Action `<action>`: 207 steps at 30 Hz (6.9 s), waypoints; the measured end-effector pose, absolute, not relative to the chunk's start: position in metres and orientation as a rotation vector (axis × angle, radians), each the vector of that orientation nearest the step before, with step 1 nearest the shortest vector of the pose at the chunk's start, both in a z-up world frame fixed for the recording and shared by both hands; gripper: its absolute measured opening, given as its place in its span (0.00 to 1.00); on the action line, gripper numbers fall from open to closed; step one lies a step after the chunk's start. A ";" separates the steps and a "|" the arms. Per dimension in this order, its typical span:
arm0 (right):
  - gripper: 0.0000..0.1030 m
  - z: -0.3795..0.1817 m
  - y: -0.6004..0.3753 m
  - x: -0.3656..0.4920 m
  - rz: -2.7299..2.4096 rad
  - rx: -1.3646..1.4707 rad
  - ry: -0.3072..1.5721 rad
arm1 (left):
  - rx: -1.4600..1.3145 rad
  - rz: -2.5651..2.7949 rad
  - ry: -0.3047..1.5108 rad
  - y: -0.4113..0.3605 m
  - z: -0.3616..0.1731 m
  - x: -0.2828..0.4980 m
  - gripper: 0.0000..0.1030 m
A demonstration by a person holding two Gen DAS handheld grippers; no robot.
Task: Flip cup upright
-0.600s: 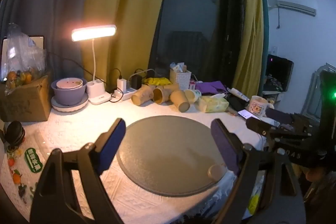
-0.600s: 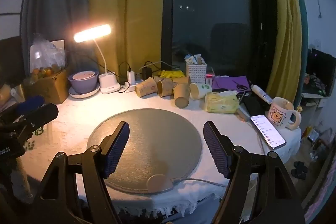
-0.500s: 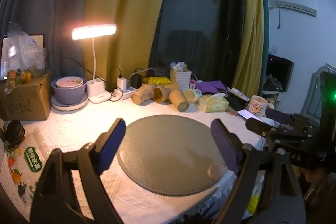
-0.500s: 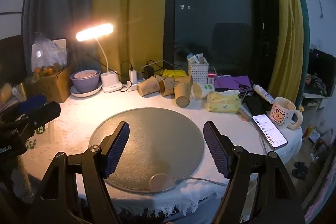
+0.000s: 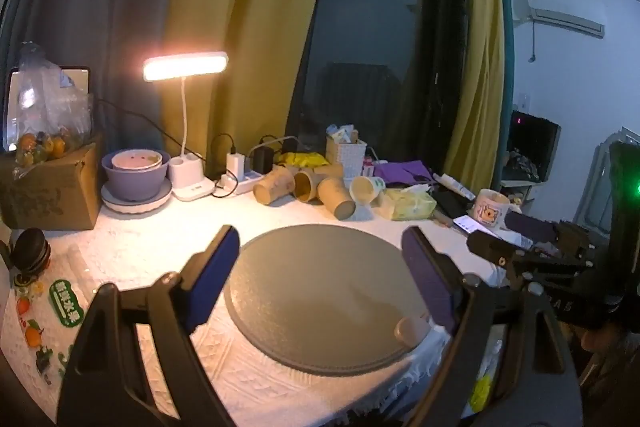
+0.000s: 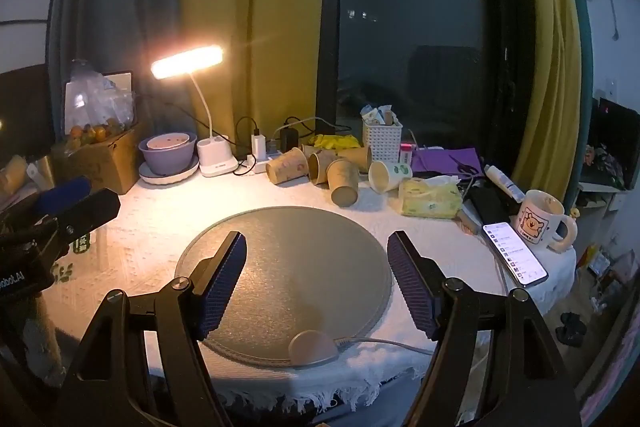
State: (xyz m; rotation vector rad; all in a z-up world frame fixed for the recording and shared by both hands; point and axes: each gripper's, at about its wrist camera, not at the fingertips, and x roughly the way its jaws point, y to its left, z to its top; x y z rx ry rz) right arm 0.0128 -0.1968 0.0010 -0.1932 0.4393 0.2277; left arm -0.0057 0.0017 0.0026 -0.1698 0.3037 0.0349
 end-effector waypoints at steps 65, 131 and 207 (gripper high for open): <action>0.74 0.009 -0.190 0.006 0.228 -0.211 0.430 | -0.178 0.028 0.290 -0.004 0.012 -0.009 0.82; 0.74 -0.076 -0.295 0.364 0.207 -0.133 0.776 | -0.270 -0.087 0.922 -0.021 -0.112 0.449 0.81; 0.74 -0.061 -0.166 0.097 0.701 0.113 0.929 | -0.095 -0.194 0.454 -0.031 -0.094 0.043 0.61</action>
